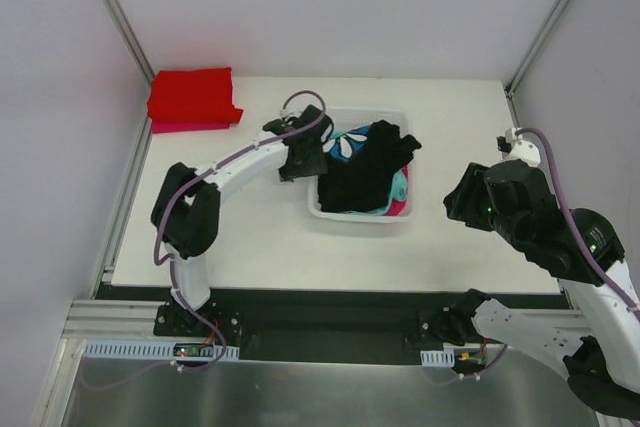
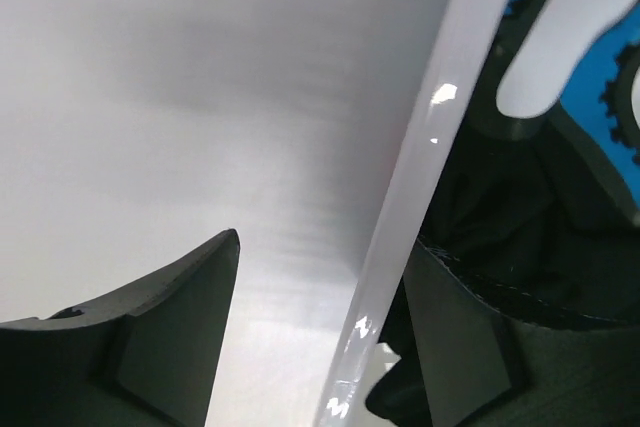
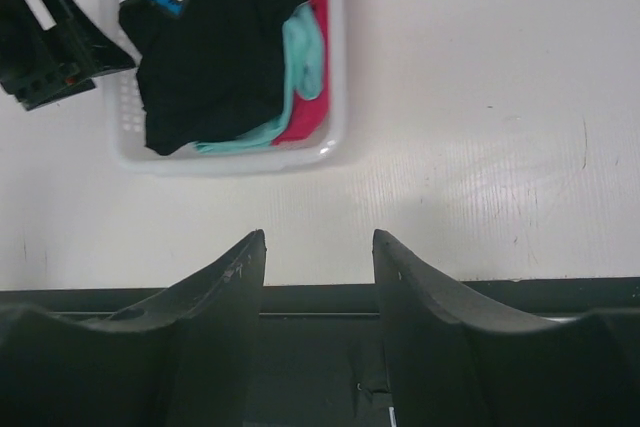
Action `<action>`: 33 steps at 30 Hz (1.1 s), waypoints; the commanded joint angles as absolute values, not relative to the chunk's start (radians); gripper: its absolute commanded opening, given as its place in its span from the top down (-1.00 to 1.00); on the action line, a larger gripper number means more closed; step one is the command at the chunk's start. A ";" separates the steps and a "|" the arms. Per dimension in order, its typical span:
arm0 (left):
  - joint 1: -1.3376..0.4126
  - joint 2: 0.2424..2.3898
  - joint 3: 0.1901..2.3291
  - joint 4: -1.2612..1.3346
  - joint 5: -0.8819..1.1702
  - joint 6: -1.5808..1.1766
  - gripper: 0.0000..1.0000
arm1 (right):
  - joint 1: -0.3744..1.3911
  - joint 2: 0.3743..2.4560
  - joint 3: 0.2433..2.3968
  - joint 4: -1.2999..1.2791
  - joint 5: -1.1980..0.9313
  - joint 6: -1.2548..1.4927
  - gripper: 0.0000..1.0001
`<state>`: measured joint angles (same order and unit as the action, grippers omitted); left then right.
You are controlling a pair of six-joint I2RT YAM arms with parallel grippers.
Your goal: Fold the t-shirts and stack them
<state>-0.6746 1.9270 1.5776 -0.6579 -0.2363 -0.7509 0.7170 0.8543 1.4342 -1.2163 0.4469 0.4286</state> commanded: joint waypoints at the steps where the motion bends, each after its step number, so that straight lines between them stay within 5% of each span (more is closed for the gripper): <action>1: -0.545 1.740 1.464 -0.765 -0.382 -0.746 -0.30 | 0.715 0.842 1.427 -1.204 0.419 0.420 -0.01; 17: -0.129 1.307 1.212 -0.845 -0.405 -0.710 -0.36 | 0.716 0.824 1.391 -1.170 0.390 0.407 -0.02; 26: -0.254 1.347 1.337 -0.838 -0.307 -0.719 -0.30 | 0.715 0.819 1.367 -1.164 0.376 0.400 -0.03; 33: -0.485 1.587 1.546 -0.845 -0.290 -0.676 -0.29 | 0.716 0.813 1.374 -1.170 0.379 0.394 -0.03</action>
